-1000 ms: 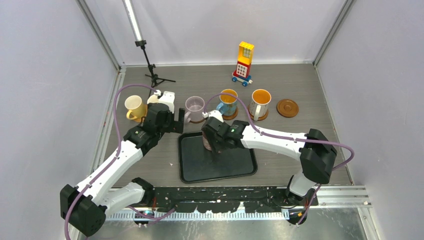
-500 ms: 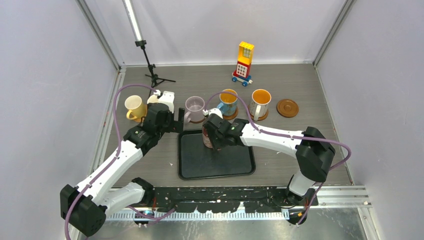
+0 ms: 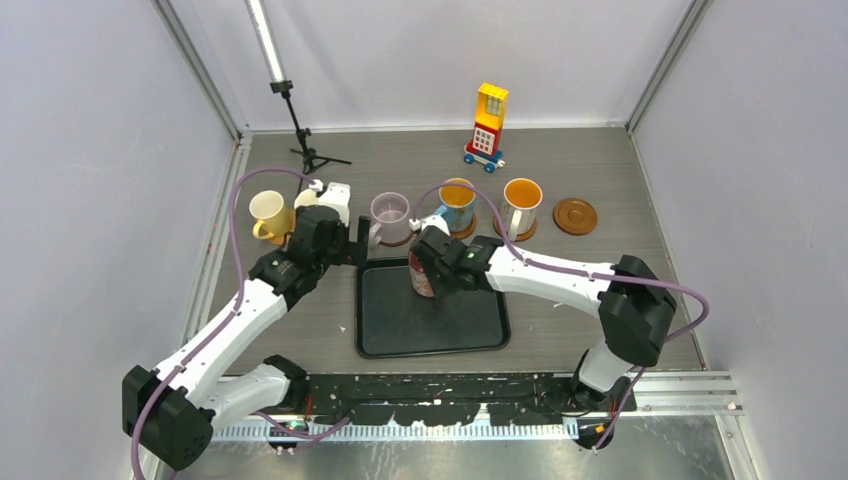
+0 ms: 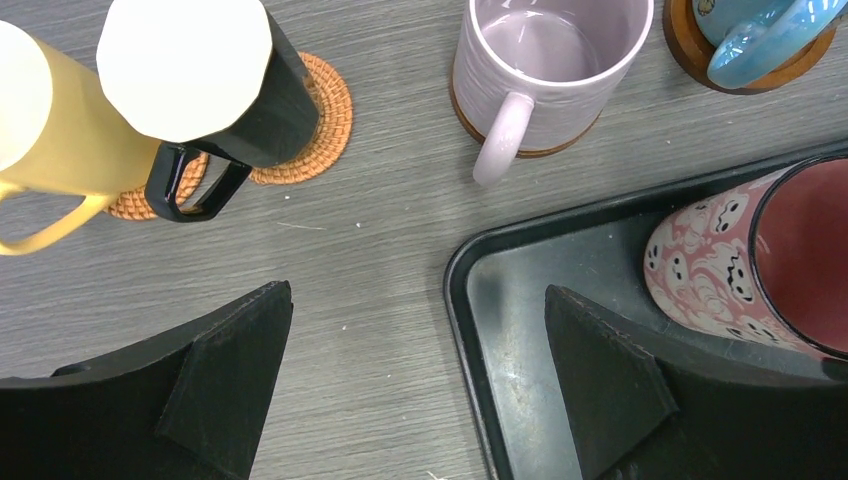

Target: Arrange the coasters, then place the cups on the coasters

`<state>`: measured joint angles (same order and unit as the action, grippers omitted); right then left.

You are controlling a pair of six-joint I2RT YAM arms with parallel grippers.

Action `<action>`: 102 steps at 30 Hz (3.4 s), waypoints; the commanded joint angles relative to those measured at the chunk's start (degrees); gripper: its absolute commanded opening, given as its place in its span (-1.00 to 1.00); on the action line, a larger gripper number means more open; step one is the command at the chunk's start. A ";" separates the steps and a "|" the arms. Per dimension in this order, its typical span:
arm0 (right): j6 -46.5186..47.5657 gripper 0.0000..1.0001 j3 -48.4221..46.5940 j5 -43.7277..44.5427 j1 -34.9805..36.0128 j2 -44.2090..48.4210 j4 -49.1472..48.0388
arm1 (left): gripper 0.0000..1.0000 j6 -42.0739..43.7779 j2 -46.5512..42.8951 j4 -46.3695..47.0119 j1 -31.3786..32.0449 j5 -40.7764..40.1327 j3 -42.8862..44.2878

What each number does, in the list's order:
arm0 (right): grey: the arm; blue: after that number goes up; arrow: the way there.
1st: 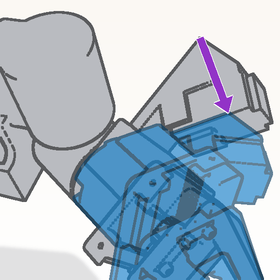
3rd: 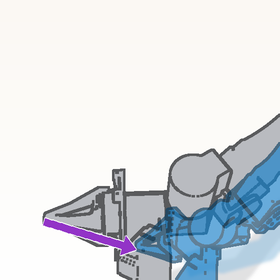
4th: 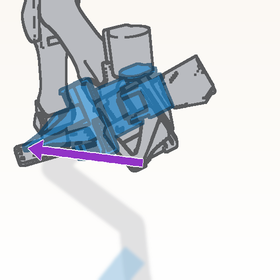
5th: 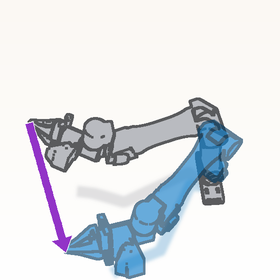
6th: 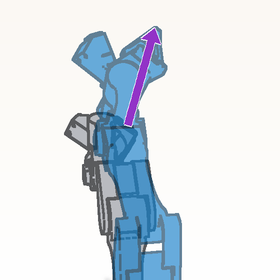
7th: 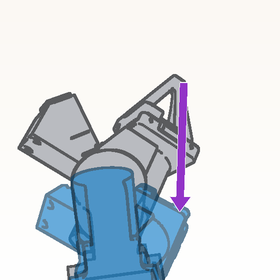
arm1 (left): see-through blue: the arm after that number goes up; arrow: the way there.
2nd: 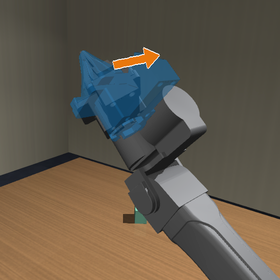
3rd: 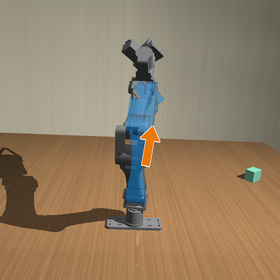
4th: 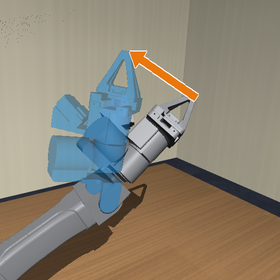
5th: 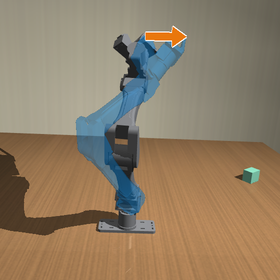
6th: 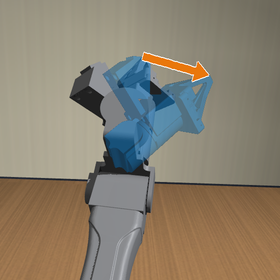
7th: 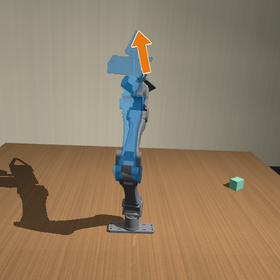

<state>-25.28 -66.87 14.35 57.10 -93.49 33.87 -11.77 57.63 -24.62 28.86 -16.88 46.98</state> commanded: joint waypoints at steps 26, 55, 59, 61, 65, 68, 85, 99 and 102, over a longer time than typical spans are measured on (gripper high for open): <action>12.07 -0.99 -13.22 2.76 -14.35 18.35 -3.10 | 0.99 6.40 5.65 1.70 -0.89 2.88 8.60; 12.28 -0.99 -5.36 2.08 -58.68 11.87 -20.69 | 0.99 8.63 18.31 -5.88 -3.19 12.42 25.97; 14.48 -0.99 1.62 2.87 -58.69 13.17 -28.00 | 0.99 8.95 18.25 -5.90 -3.44 11.41 25.71; 14.43 -0.99 3.90 2.46 -58.68 13.71 -29.37 | 1.00 9.03 18.26 -5.99 -3.46 11.26 25.57; 13.67 -0.99 5.96 2.60 -58.71 13.54 -29.40 | 1.00 9.22 18.48 -6.04 -3.56 10.51 25.78; 13.94 -0.99 7.60 2.72 -58.75 13.51 -30.70 | 0.99 9.14 18.66 -5.93 -3.55 10.29 25.96; 12.05 -0.99 11.78 3.39 -58.68 9.22 -37.56 | 0.99 11.51 20.37 -5.11 -3.86 8.63 28.39; 11.99 -0.99 14.39 2.44 -58.60 8.83 -37.31 | 0.99 13.00 21.50 -4.23 -4.25 8.75 28.92; 12.14 -0.99 14.74 2.31 -58.60 8.31 -38.00 | 0.99 12.92 21.74 -4.05 -4.25 8.79 28.99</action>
<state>-12.47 -51.09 15.68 -1.63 -85.91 4.95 0.69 79.07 -30.76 24.99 -7.73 73.32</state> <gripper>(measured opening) 0.307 0.996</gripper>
